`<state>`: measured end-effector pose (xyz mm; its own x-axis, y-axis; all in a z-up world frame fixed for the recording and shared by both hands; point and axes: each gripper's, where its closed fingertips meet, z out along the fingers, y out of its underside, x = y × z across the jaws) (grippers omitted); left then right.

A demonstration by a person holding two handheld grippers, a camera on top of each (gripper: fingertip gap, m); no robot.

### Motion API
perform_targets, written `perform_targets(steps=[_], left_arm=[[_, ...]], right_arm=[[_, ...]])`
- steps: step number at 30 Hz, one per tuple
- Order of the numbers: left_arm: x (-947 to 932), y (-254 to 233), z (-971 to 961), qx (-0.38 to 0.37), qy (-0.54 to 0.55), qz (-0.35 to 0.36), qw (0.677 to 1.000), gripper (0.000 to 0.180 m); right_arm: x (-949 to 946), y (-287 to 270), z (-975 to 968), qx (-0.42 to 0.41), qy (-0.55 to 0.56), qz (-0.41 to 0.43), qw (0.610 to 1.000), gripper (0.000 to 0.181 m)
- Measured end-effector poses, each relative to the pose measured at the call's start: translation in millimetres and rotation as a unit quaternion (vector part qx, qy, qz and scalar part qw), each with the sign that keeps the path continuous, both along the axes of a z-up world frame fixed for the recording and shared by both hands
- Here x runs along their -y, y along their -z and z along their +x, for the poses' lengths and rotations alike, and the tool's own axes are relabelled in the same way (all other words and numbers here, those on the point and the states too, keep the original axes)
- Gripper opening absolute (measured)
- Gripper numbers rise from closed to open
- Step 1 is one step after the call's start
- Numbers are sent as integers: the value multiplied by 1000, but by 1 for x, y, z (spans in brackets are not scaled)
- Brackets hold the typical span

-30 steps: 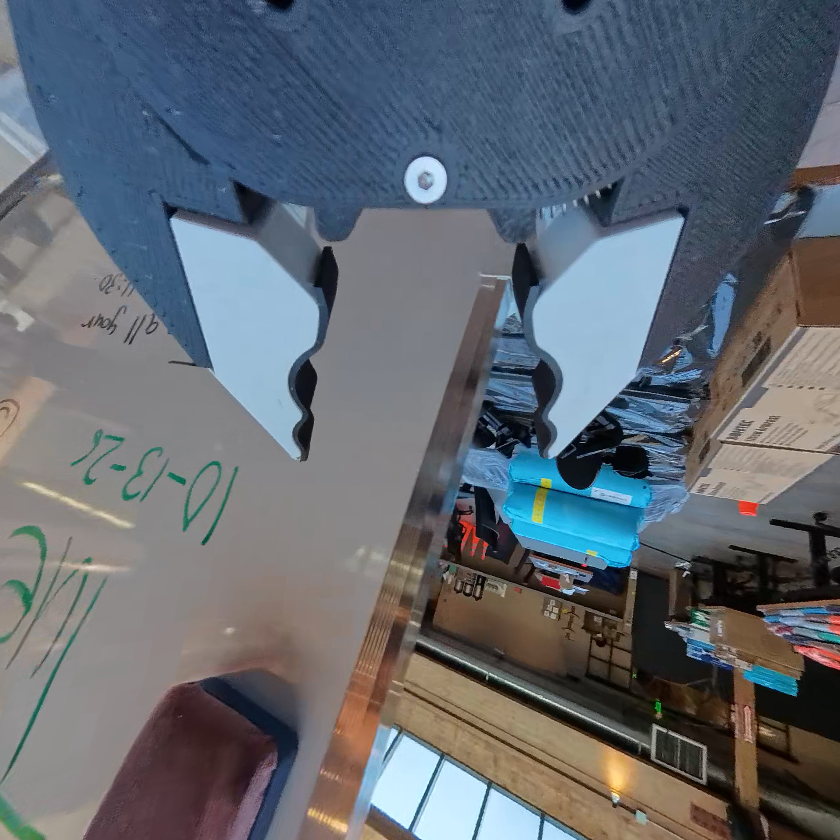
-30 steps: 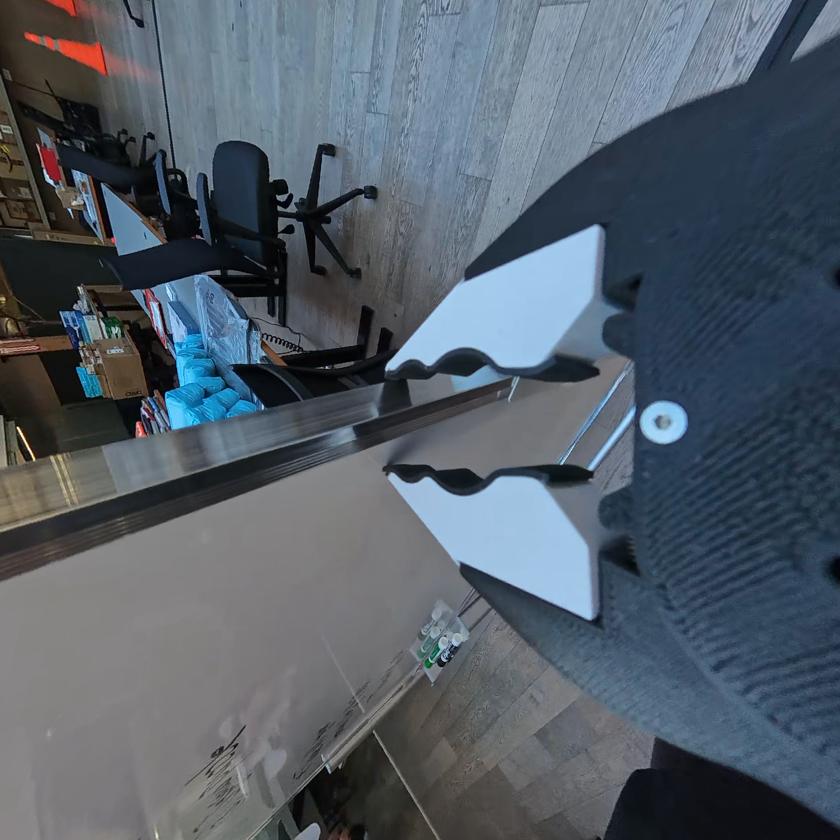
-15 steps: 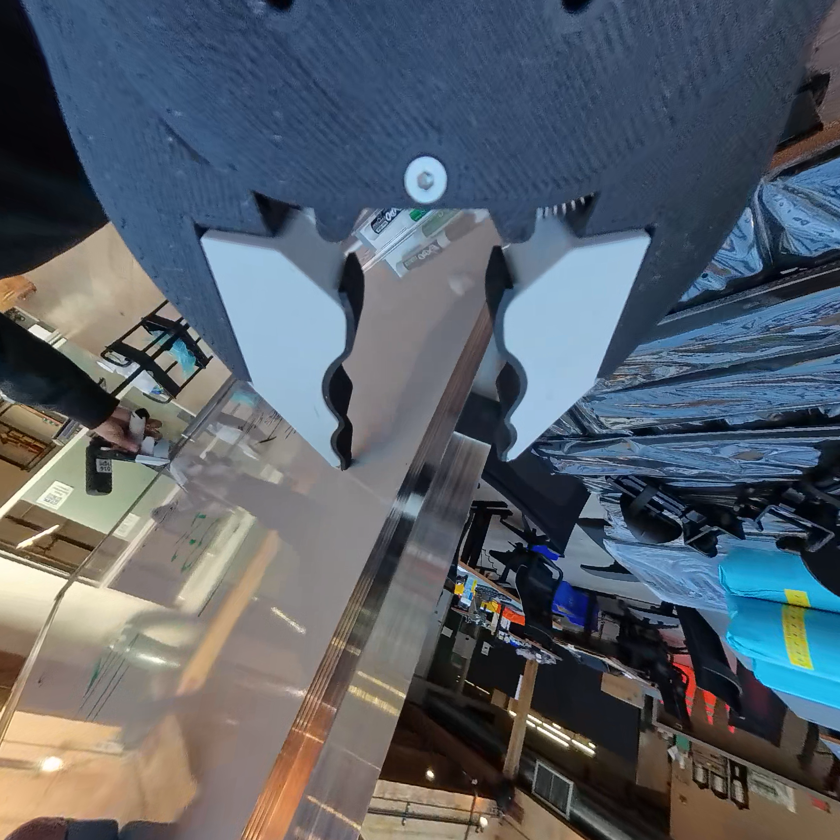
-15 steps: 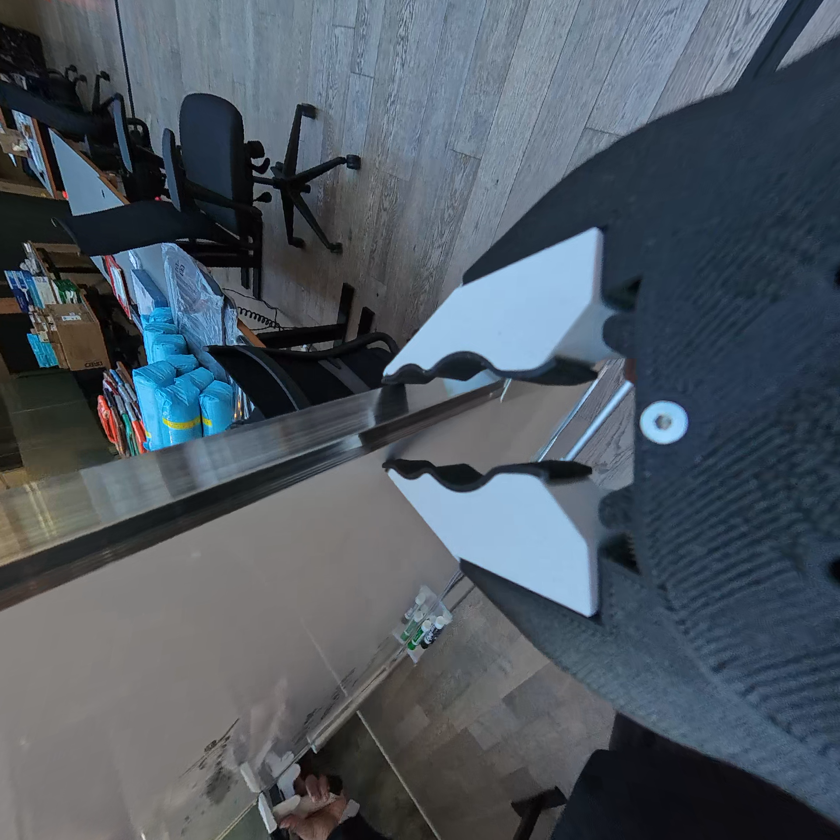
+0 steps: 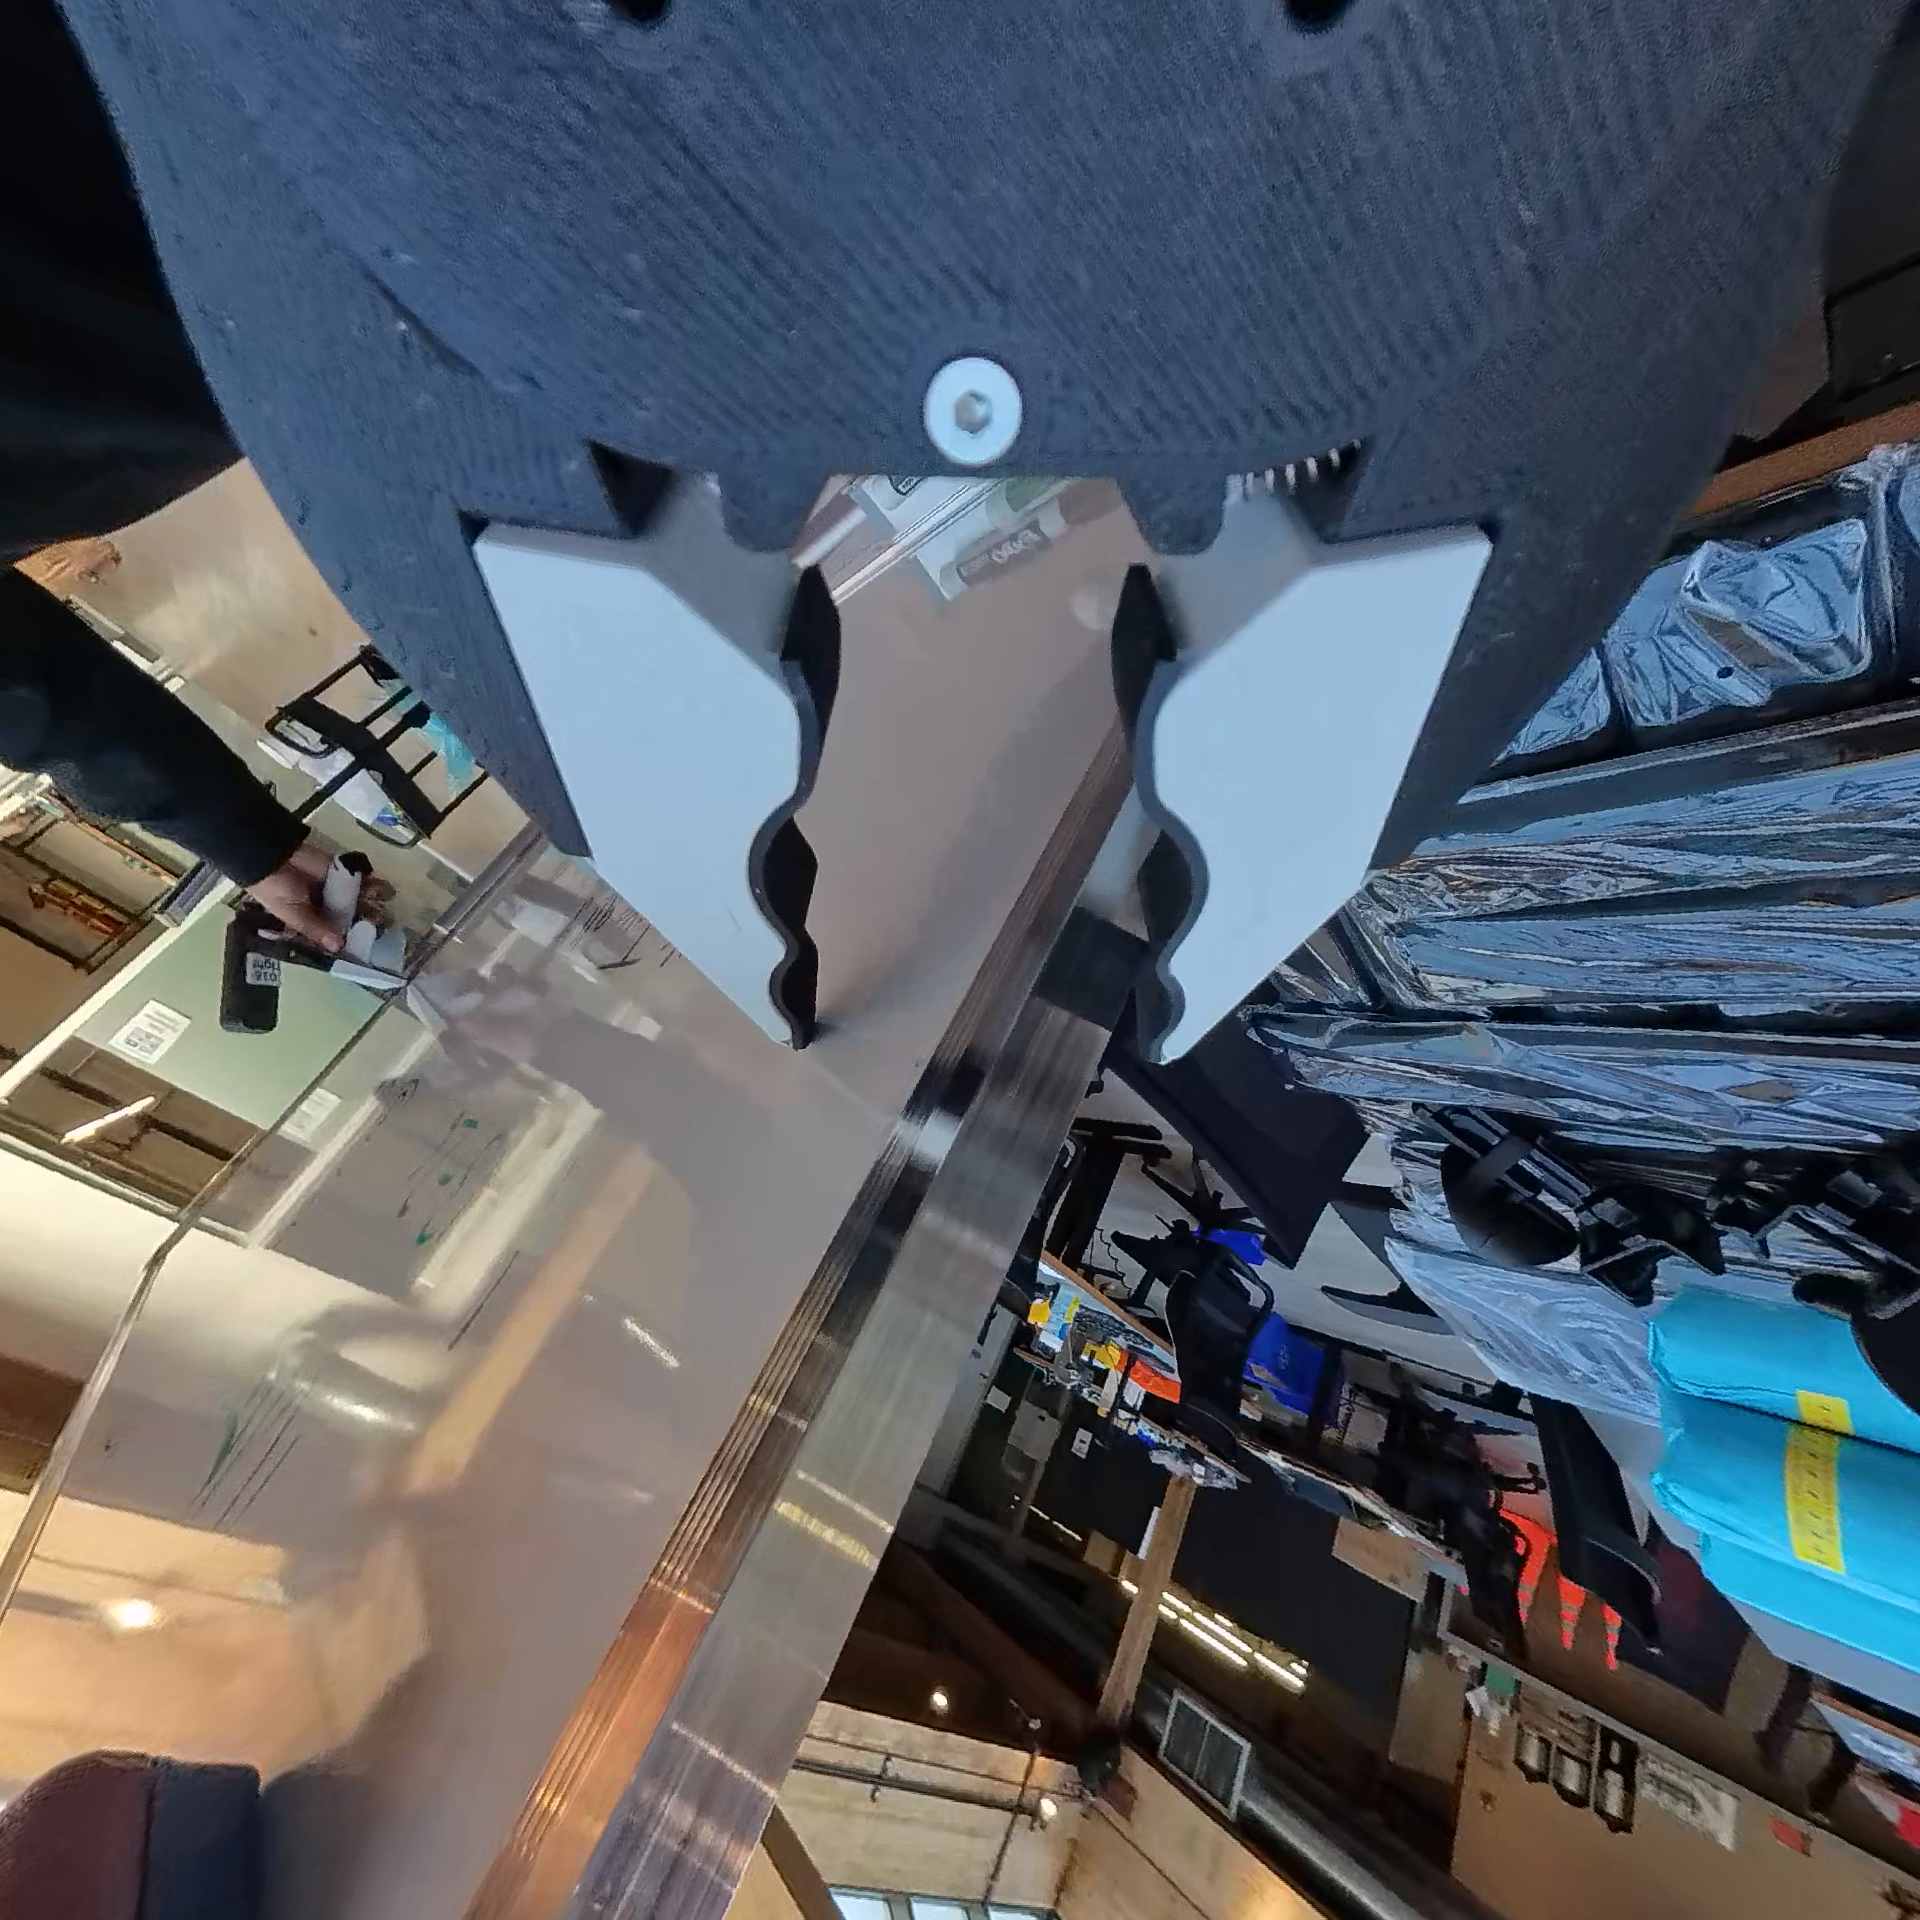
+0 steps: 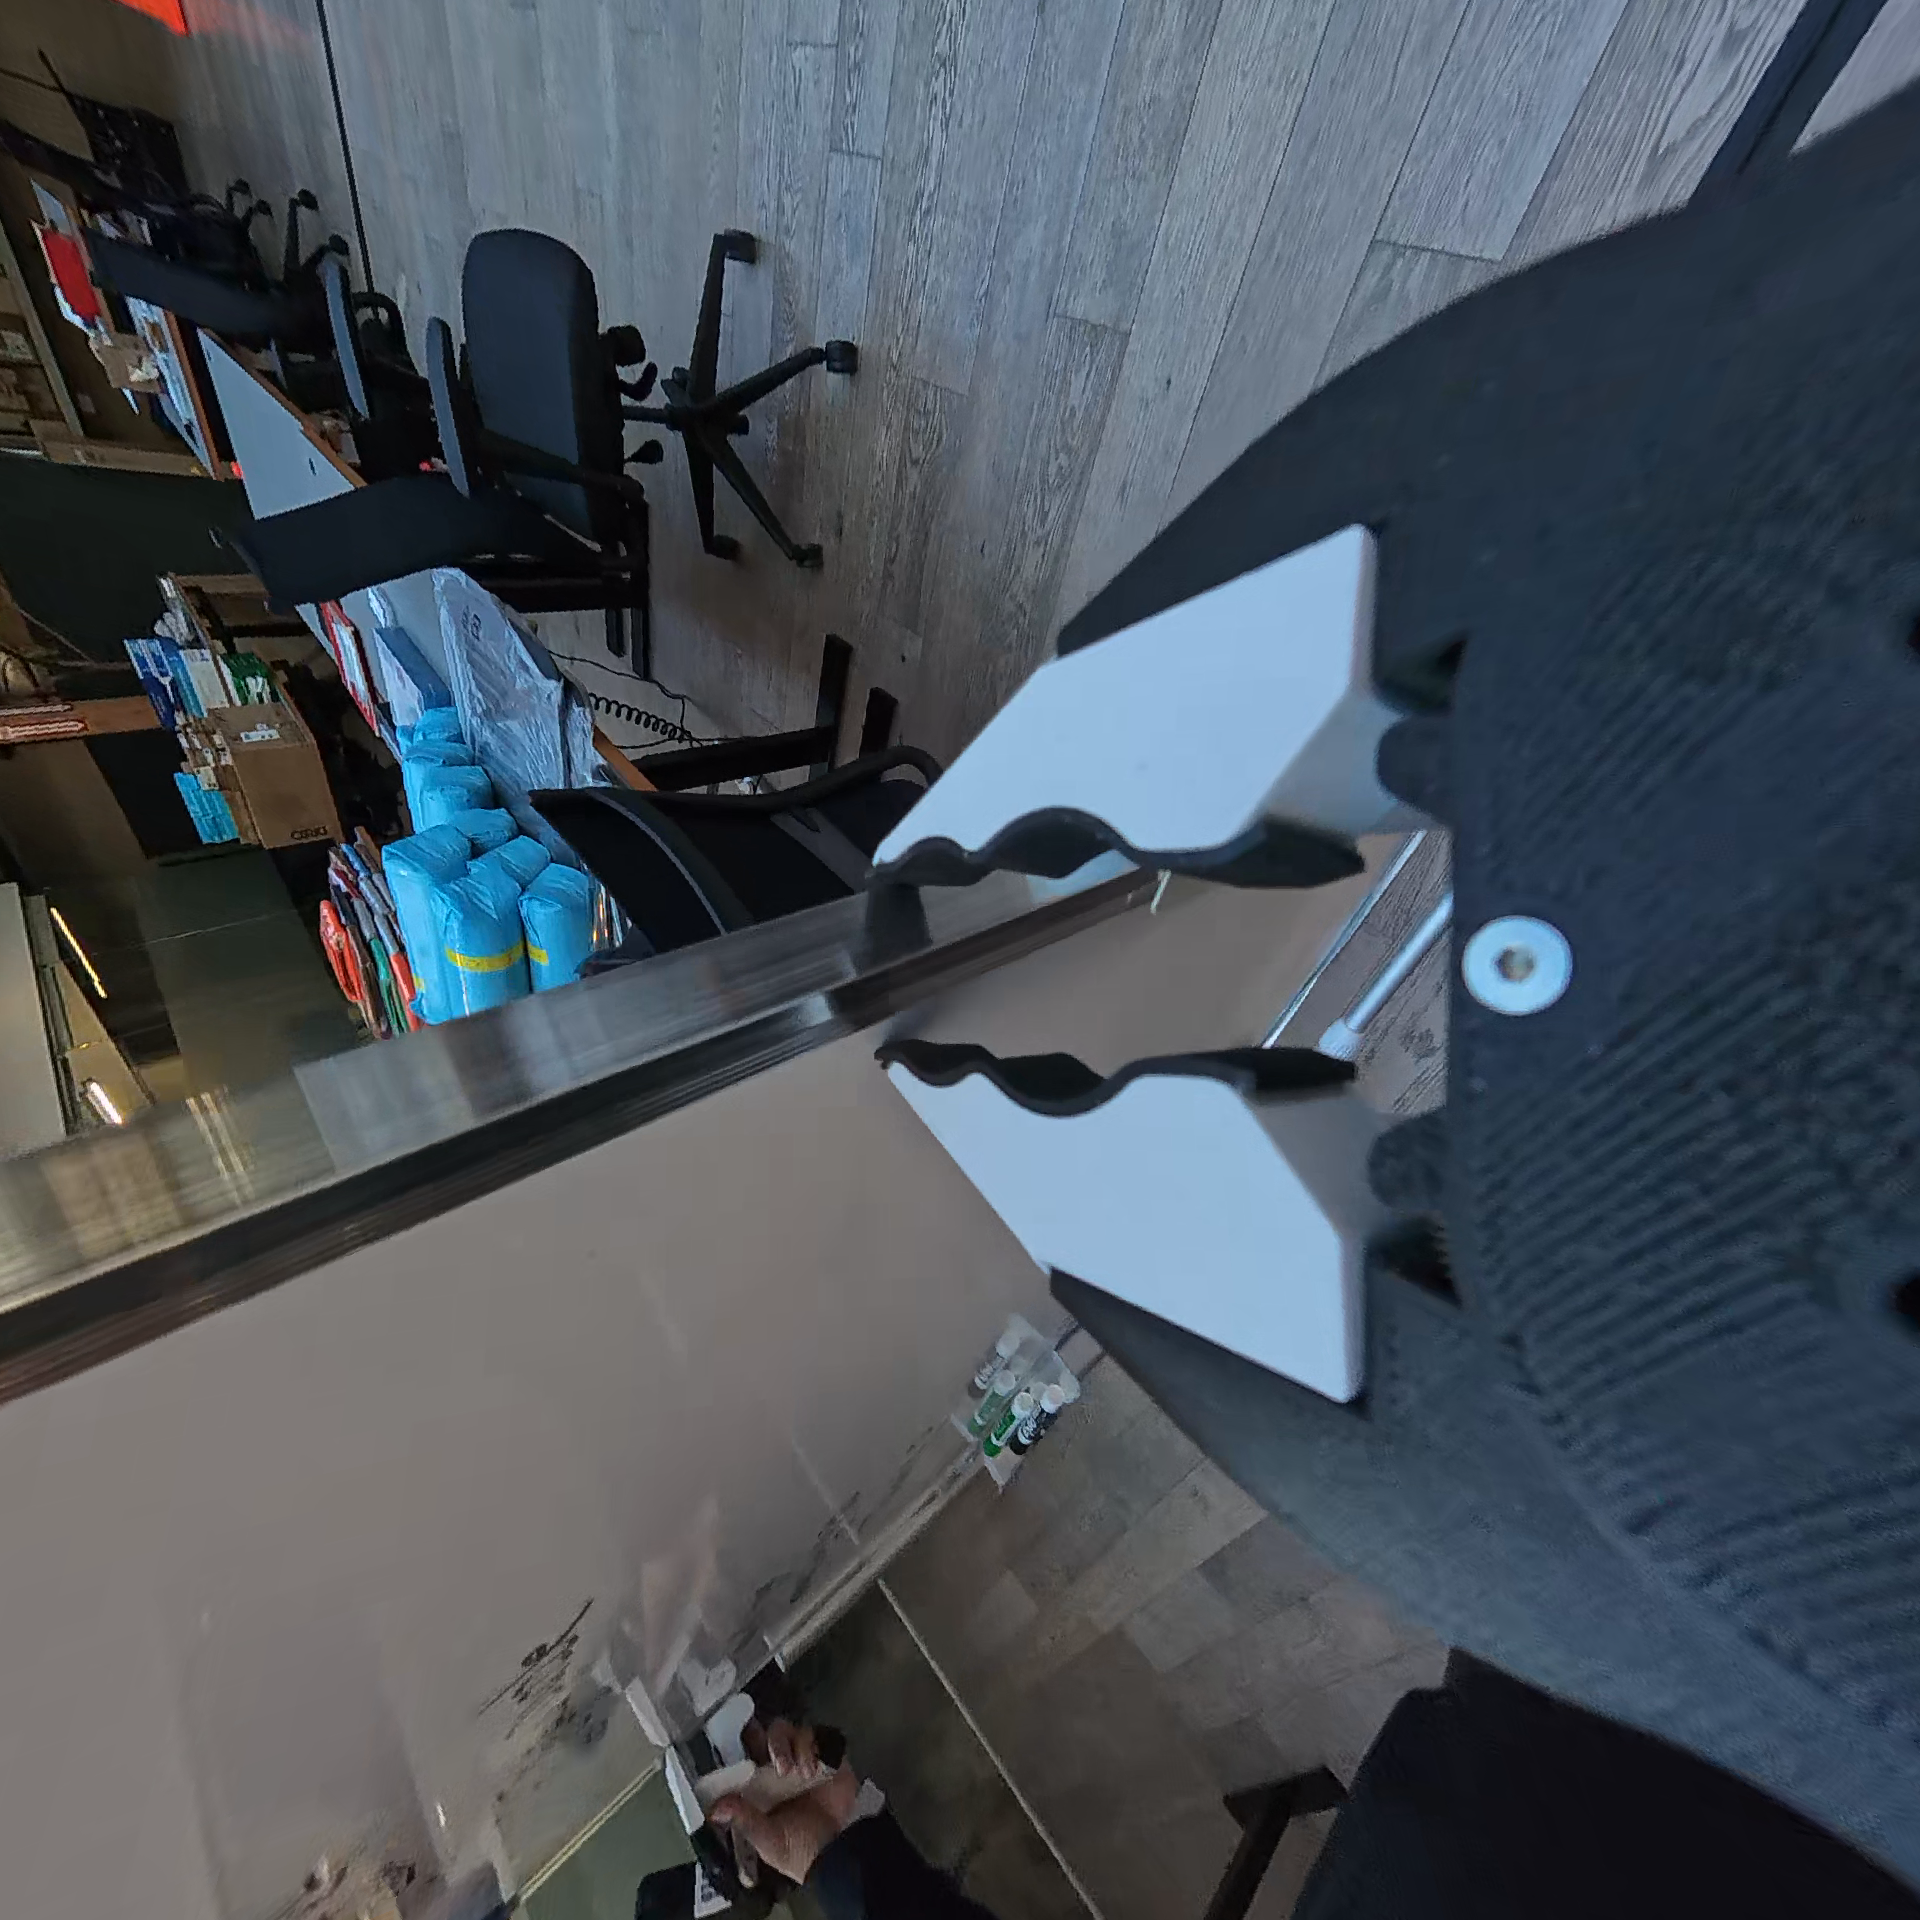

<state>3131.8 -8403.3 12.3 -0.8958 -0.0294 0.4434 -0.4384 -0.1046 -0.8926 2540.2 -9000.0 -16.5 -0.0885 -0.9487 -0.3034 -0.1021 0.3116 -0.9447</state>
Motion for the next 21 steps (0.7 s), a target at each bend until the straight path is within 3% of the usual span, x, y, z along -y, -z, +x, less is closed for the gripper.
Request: perform_targets(steps=[21], left_arm=[[0, 2, -20, -8, -20, -2, 1000, 56]], right_arm=[[30, -4, 12, 27, 26, -1, 999, 31]])
